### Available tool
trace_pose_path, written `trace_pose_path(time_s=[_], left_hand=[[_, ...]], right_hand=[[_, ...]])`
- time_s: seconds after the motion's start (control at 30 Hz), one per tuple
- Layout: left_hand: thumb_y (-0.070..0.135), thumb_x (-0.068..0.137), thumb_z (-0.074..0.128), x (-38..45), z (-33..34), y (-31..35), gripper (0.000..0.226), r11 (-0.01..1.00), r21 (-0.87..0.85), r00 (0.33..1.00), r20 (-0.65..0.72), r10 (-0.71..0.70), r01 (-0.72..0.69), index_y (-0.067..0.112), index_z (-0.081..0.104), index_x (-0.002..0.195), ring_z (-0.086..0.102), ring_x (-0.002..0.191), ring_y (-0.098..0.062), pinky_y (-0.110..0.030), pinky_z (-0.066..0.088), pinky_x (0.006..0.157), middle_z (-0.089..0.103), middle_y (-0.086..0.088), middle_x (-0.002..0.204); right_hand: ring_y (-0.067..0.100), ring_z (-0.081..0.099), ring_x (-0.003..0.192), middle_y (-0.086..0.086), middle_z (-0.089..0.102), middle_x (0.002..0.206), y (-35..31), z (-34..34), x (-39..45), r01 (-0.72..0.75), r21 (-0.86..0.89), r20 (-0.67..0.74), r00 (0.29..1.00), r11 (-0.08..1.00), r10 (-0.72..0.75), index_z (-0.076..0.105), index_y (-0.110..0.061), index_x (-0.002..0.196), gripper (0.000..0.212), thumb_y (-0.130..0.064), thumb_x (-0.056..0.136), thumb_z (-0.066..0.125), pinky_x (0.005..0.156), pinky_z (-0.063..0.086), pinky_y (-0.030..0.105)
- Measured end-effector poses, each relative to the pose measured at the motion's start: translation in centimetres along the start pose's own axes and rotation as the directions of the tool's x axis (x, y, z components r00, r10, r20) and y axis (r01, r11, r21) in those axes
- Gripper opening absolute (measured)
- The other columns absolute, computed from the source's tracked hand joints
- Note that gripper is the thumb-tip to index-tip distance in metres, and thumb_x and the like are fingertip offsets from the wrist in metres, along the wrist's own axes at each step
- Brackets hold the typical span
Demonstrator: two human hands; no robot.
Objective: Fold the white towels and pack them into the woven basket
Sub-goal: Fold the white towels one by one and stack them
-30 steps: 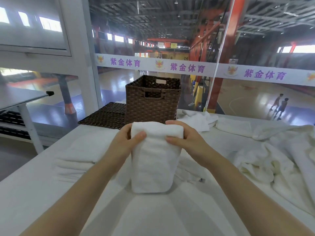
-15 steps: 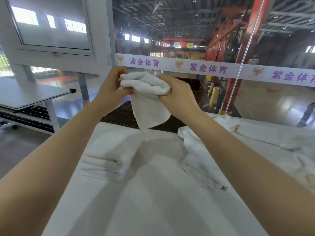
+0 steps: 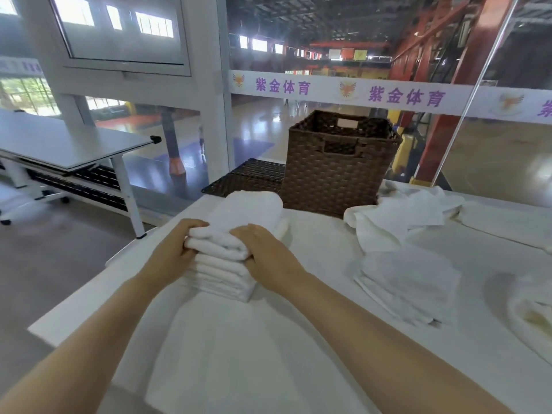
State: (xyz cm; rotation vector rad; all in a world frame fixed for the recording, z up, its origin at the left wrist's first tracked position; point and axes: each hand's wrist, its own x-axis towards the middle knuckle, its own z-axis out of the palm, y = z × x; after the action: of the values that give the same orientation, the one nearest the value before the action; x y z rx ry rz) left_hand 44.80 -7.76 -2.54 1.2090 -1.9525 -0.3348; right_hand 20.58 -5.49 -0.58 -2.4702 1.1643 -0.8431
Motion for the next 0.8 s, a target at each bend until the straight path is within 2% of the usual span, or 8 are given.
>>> trace_pose_path(time_s=[0.13,0.23,0.4,0.5,0.57,0.63,0.7,0.8], left_hand=[[0.0,0.083,0.045,0.1,-0.6,-0.8,0.057,0.996,0.078,0.997,0.071,0.044,-0.05,0.02,0.052,0.136,0.047,0.127,0.0,-0.018,0.033,0.109,0.056,0.005,0.136],[-0.023,0.078,0.045,-0.5,-1.0,-2.0,0.07,0.981,0.181,0.996,0.057,0.066,-0.075,0.017,0.056,0.135,0.045,0.131,-0.003,-0.017,0.029,0.113,0.053,0.004,0.141],[-0.027,0.069,0.035,-1.5,-2.0,-0.9,0.085,0.938,0.343,0.998,0.047,0.039,-0.053,0.024,0.06,0.133,0.046,0.124,-0.005,-0.004,0.02,0.108,0.053,0.011,0.136],[-0.028,0.065,0.038,-0.5,-2.8,0.5,0.084,0.908,0.413,0.997,0.039,0.062,-0.072,0.024,0.067,0.124,0.054,0.122,-0.02,-0.013,0.027,0.104,0.05,0.02,0.13],[-0.028,0.065,0.038,0.4,-3.3,1.9,0.079,0.912,0.411,1.0,-0.025,0.005,0.006,0.022,0.071,0.117,0.053,0.124,-0.024,-0.024,0.032,0.104,0.05,0.018,0.132],[-0.026,0.069,0.038,1.0,-3.5,3.7,0.073,0.924,0.381,0.993,-0.117,0.004,0.041,0.021,0.07,0.115,0.05,0.124,-0.022,-0.027,0.032,0.105,0.051,0.018,0.131],[-0.022,0.075,0.04,1.5,-3.0,5.9,0.067,0.93,0.366,0.986,-0.14,0.085,-0.028,0.02,0.068,0.119,0.048,0.125,-0.018,-0.023,0.028,0.106,0.047,0.024,0.131],[-0.013,0.079,0.04,2.2,-1.0,9.2,0.058,0.905,0.361,0.964,-0.057,0.261,-0.224,0.016,0.064,0.122,0.046,0.125,-0.017,-0.016,0.024,0.11,0.048,0.021,0.132]], right_hand=[[0.022,0.026,0.144,0.007,0.038,0.152,-0.4,-0.9,-0.6,-0.052,-0.023,0.05,0.997,0.998,0.054,0.041,-0.01,0.146,0.053,0.002,0.094,0.044,0.111,0.015,0.02],[0.017,0.008,0.15,0.001,0.021,0.161,-0.1,-0.7,-1.1,-0.029,-0.042,0.112,0.993,0.999,0.034,0.03,-0.015,0.152,0.064,0.009,0.093,0.038,0.113,0.007,0.018],[0.012,0.001,0.15,-0.006,0.011,0.163,0.2,-1.1,-1.2,0.014,-0.093,0.215,0.977,0.996,0.007,0.021,-0.021,0.155,0.08,0.014,0.085,0.038,0.116,0.013,0.024],[0.013,0.003,0.15,-0.006,0.014,0.163,-0.7,-2.4,-1.4,-0.05,-0.038,0.229,0.972,0.998,0.058,0.025,-0.022,0.154,0.075,0.009,0.087,0.038,0.12,0.012,0.029],[0.012,0.009,0.149,-0.005,0.017,0.162,-1.0,-3.6,-2.2,-0.112,0.004,0.185,0.977,0.994,0.109,0.026,-0.023,0.153,0.071,0.004,0.09,0.042,0.119,0.013,0.028],[0.011,0.018,0.146,-0.005,0.024,0.16,-0.8,-4.9,-3.9,-0.166,0.053,0.109,0.981,0.985,0.16,0.025,-0.024,0.153,0.068,-0.003,0.092,0.046,0.117,0.019,0.025],[0.009,0.025,0.142,-0.006,0.029,0.157,-0.1,-6.2,-6.2,-0.219,0.087,0.039,0.975,0.972,0.217,0.025,-0.026,0.153,0.066,-0.009,0.094,0.05,0.11,0.022,0.019],[0.002,0.027,0.138,-0.012,0.031,0.154,1.7,-7.9,-10.4,-0.326,0.112,-0.018,0.944,0.939,0.33,0.026,-0.03,0.151,0.062,-0.014,0.096,0.05,0.106,0.021,0.016]])
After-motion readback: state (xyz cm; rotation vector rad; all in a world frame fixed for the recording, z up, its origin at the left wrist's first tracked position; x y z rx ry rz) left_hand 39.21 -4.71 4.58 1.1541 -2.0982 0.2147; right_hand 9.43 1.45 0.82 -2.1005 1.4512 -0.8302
